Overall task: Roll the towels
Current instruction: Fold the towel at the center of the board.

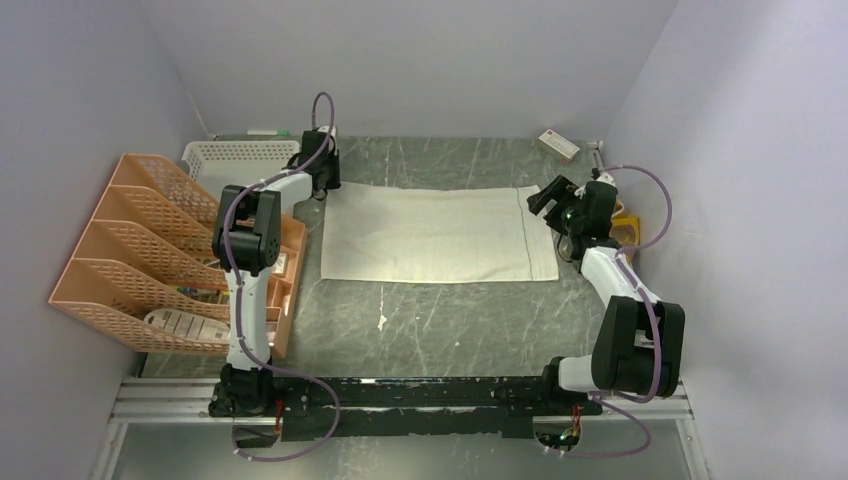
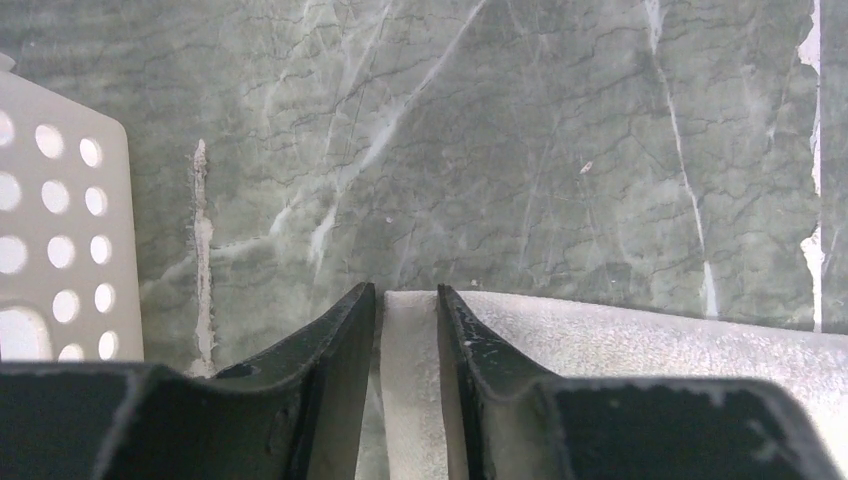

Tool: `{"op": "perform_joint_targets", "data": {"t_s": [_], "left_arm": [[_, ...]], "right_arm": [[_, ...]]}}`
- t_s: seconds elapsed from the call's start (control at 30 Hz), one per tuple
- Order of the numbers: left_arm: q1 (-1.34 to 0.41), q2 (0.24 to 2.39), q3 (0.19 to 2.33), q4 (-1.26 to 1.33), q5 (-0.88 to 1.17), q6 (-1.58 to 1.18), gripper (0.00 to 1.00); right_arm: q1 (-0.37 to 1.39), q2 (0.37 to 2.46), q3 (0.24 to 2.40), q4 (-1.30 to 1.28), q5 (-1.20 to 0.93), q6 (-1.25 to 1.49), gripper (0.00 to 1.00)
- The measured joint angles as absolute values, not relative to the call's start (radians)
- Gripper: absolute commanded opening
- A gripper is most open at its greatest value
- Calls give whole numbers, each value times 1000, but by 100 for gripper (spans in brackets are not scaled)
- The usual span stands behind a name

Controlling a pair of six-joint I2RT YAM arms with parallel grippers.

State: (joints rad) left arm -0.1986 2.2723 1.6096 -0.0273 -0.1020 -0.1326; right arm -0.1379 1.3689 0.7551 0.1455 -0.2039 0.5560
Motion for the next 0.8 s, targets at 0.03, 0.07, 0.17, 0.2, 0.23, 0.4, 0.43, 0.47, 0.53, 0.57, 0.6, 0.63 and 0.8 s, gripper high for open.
{"op": "perform_joint_targets", "data": {"t_s": [0.03, 0.07, 0.17, 0.2, 0.23, 0.4, 0.43, 0.47, 0.53, 0.57, 0.6, 0.63, 0.8], "left_arm": [[-200, 2272, 1610, -28, -105, -134, 35], [-201, 2272, 1610, -28, -109, -135, 24], [-205, 2272, 1610, -31, -120, -138, 12], [-207, 2272, 1610, -32, -126, -139, 8], [-210, 2272, 1610, -32, -132, -138, 7], [-219, 2272, 1609, -31, -152, -138, 7], [-219, 2272, 1609, -31, -152, -139, 7], [-219, 2272, 1609, -31, -152, -139, 7], [-219, 2270, 1609, -34, -152, -144, 7], [-219, 2268, 1609, -38, -152, -148, 7], [-219, 2266, 1609, -43, -152, -150, 7], [-219, 2264, 1609, -49, -152, -154, 7], [-219, 2249, 1609, -93, -148, -168, 7]], "right_arm": [[-138, 1365, 755, 146, -203, 556, 81], [-138, 1363, 755, 145, -202, 555, 81], [-138, 1361, 753, 145, -203, 553, 81], [-138, 1360, 751, 145, -203, 552, 81], [-138, 1359, 748, 144, -203, 551, 81], [-138, 1359, 745, 143, -206, 549, 81], [-138, 1360, 745, 144, -207, 549, 81], [-138, 1364, 745, 148, -206, 549, 81], [-138, 1397, 762, 146, -194, 537, 81], [-138, 1424, 782, 139, -180, 528, 81], [-138, 1466, 817, 127, -160, 516, 79], [-138, 1517, 862, 112, -146, 506, 78], [-138, 1736, 1093, 64, -76, 455, 68]]}}
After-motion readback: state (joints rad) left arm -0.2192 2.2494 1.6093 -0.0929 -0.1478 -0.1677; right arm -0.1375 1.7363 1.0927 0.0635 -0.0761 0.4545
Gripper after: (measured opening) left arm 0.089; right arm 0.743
